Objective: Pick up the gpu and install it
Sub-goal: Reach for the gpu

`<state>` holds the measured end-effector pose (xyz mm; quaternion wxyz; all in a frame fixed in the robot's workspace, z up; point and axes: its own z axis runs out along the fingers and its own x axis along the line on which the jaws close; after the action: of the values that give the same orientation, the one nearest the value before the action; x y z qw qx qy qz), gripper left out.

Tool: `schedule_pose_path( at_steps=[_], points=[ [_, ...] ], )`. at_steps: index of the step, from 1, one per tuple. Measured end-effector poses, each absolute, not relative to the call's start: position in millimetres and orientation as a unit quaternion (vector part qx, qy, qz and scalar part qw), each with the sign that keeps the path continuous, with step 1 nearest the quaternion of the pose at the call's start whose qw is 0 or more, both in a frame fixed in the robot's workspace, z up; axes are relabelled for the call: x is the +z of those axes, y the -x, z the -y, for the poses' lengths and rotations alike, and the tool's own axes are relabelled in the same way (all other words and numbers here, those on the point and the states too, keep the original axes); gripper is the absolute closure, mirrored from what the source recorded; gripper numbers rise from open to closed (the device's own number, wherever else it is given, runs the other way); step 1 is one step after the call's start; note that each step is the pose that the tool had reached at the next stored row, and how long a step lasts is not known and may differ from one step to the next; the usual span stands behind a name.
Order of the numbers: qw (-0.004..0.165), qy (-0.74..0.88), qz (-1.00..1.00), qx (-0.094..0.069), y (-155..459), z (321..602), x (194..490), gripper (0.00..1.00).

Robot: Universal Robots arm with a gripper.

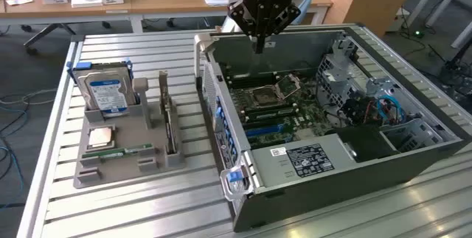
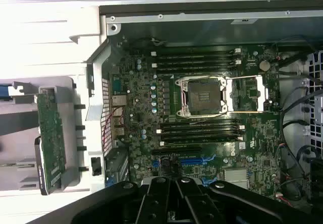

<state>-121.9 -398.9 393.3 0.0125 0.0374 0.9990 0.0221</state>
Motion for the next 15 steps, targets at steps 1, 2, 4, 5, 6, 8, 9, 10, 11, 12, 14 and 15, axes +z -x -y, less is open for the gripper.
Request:
schedule_pose_path(
  at_steps=[1,2,4,5,6,8,9,10,11,12,14,15],
  points=[
    [0.012,-0.037,-0.999,0.022,121.9,398.8,393.3,0.89],
    [0.012,-0.037,-0.999,0.022,121.9,398.9,393.3,0.89],
    [0.012,-0.037,-0.999,0.022,121.9,398.8,393.3,0.89],
    [0.012,-0.037,-0.999,0.022,121.9,398.9,393.3,0.89],
    [0.012,-0.037,-0.999,0.022,121.9,398.8,393.3,0.89],
    [0.012,-0.037,-0.999,0.022,121.9,398.8,393.3,0.89],
    [0.012,-0.037,-0.999,0.022,121.9,398.9,393.3,0.89],
    [0.013,-0.037,-0.999,0.022,122.0,398.8,393.2,0.89],
    [0.013,-0.037,-0.999,0.022,122.5,398.8,393.2,0.89],
    [0.013,-0.037,-0.999,0.022,123.1,398.9,393.2,0.89],
    [0.012,-0.037,-0.999,0.022,124.8,398.8,393.3,0.89],
    [0.012,-0.037,-0.999,0.022,125.8,398.9,393.3,0.89]
  ],
)
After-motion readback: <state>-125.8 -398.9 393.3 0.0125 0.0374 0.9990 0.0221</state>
